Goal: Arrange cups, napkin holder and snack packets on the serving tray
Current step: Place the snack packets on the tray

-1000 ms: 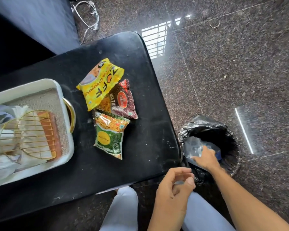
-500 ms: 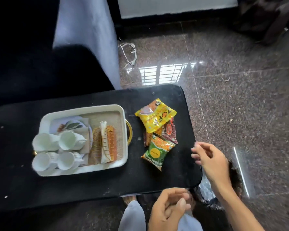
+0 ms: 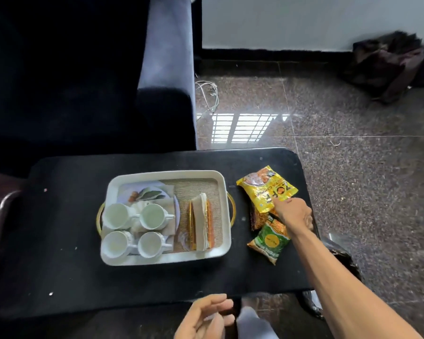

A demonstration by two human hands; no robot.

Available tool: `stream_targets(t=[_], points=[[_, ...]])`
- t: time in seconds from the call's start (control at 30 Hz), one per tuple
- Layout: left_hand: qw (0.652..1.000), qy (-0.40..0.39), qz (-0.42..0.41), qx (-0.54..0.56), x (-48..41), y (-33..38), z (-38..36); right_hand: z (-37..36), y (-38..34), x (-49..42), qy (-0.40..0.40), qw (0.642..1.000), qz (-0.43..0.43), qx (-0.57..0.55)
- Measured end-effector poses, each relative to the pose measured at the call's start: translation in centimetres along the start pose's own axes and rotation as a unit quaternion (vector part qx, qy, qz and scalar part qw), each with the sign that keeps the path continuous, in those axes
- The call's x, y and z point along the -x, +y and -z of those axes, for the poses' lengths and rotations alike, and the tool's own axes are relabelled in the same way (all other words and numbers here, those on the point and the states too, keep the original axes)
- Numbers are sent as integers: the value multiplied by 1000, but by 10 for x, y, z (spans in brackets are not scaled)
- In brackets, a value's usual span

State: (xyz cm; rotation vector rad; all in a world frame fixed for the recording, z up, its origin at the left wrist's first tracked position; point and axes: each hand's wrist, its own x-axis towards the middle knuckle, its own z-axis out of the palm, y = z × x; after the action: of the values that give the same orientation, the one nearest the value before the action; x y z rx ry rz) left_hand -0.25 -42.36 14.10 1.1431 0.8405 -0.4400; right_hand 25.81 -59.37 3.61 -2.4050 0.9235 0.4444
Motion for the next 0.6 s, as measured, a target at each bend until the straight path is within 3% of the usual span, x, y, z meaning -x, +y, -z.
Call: stream_targets(t=[0.17, 0.3, 0.43, 0.6], points=[[993, 94, -63, 39, -23, 24, 23, -4, -7, -2, -4, 996, 66, -63], [975, 159, -149, 38, -49, 61, 30, 5, -30, -1, 3, 973, 210, -94], [958, 182, -220, -29, -76, 100, 46, 18, -68, 6, -35, 939, 334, -75], [934, 210, -270, -102, -116, 135, 70, 22, -108, 27, -49, 870, 490, -24]])
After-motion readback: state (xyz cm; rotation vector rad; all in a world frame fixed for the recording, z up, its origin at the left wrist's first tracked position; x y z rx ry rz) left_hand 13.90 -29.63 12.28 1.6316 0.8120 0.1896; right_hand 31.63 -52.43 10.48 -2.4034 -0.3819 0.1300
